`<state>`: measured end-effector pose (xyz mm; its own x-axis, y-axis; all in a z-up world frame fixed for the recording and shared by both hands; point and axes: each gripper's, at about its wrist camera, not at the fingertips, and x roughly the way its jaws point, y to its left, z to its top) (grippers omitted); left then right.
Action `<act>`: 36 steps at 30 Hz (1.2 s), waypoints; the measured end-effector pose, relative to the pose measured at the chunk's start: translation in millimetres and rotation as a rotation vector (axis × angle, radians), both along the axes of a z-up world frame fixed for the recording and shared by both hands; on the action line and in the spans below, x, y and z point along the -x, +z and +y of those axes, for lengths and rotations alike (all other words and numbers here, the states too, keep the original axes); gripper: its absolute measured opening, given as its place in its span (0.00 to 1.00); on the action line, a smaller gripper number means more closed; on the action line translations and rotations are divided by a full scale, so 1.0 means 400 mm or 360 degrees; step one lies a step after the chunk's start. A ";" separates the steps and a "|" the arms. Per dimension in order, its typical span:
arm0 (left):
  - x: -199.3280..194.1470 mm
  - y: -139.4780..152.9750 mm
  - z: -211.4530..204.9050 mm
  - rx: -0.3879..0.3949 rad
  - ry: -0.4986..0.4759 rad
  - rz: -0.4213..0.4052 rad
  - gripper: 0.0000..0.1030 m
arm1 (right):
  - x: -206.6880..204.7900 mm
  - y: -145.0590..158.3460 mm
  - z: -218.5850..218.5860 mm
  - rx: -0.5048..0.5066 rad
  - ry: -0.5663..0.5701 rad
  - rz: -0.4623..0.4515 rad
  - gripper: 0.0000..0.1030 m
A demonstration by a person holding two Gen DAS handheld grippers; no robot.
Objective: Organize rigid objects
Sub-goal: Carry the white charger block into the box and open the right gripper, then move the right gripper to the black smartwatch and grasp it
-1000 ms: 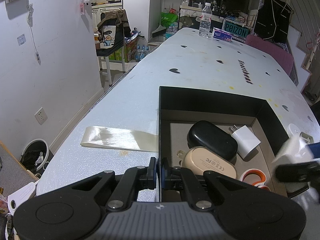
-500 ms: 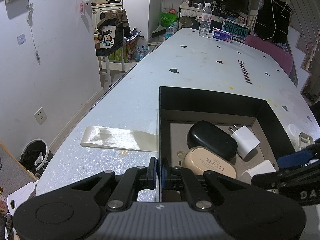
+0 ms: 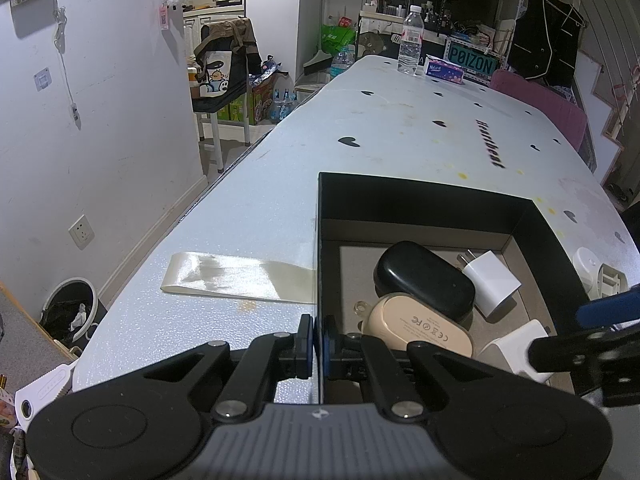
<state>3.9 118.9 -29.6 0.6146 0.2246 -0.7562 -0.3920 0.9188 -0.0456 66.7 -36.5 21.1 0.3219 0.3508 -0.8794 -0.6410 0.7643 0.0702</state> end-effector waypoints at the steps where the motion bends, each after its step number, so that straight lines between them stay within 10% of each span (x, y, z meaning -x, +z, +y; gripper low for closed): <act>1: 0.000 0.000 0.000 -0.0001 0.0000 0.0000 0.04 | 0.005 0.013 -0.010 -0.0022 -0.0005 -0.0015 0.67; 16: 0.000 0.000 0.000 -0.0001 0.0000 0.0000 0.04 | 0.037 0.096 -0.297 -0.0305 -0.0562 -0.0362 1.00; 29: 0.000 -0.001 0.001 0.0000 0.0000 0.0000 0.04 | 0.000 -0.147 -0.407 -0.0309 -0.1004 -0.0131 1.00; 36: -0.001 -0.001 0.001 0.0000 0.0000 0.0000 0.04 | -0.032 -0.194 -0.390 -0.0421 -0.1136 -0.0039 0.78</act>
<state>4.1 119.3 -30.0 0.6149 0.2245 -0.7560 -0.3917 0.9190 -0.0457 79.3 -192.5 -56.4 0.5683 0.2482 -0.7845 -0.0014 0.9537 0.3007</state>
